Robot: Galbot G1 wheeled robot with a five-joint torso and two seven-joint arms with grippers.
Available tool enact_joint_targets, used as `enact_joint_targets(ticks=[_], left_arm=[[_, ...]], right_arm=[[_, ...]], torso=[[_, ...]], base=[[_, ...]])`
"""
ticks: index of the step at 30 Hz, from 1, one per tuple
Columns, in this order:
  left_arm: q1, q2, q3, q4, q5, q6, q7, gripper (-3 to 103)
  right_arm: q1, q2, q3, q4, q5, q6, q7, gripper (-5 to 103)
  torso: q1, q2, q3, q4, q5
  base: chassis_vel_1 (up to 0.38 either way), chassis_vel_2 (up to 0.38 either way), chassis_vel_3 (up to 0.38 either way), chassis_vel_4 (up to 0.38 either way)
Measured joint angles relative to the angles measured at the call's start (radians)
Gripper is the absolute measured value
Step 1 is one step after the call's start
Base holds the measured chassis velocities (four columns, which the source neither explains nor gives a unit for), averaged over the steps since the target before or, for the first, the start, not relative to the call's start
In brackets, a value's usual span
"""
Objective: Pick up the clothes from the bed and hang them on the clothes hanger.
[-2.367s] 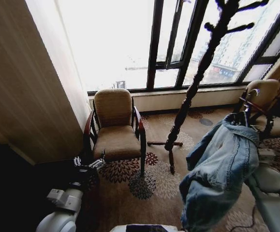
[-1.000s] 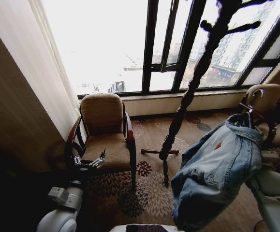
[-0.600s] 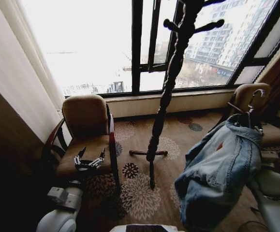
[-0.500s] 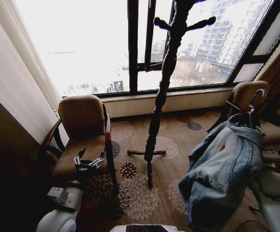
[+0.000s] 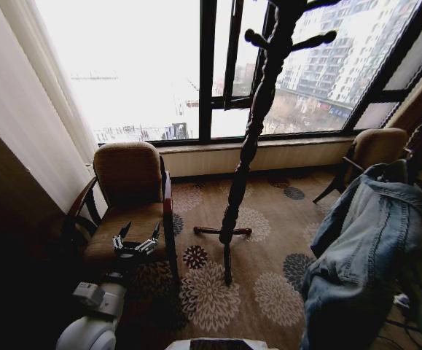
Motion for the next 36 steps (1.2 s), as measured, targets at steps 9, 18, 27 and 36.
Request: enact_joint_targets(ticks=[9,18,27,36], left_arm=[[-0.001,0.004,0.000,0.001,-0.002,0.000,0.000,100],[0.005,0.002,-0.002,0.002,-0.001,-0.001,0.001,100],[0.010,-0.002,-0.005,0.004,0.003,-0.001,0.001,100],[0.024,-0.010,-0.020,0.005,0.003,-0.002,0.001,100]], right_arm=[[0.041,-0.082,0.005,-0.062,0.028,0.020,-0.016,14],[0.189,-0.196,-0.133,-0.165,0.025,0.023,-0.029,14],[0.478,-0.296,-0.398,-0.286,0.065,0.022,-0.048,14],[0.743,-0.319,-0.645,-0.421,0.080,0.033,-0.063,14]], torso=[[0.000,0.000,0.000,0.0006,-0.0013],[0.000,0.000,0.000,0.0002,-0.0006],[0.000,0.000,0.000,0.0004,-0.0011],[0.000,0.000,0.000,0.0004,-0.0008]], base=[[0.000,0.000,0.000,0.000],[0.000,0.000,0.000,0.000],[0.000,0.000,0.000,0.000],[0.000,0.000,0.000,0.000]])
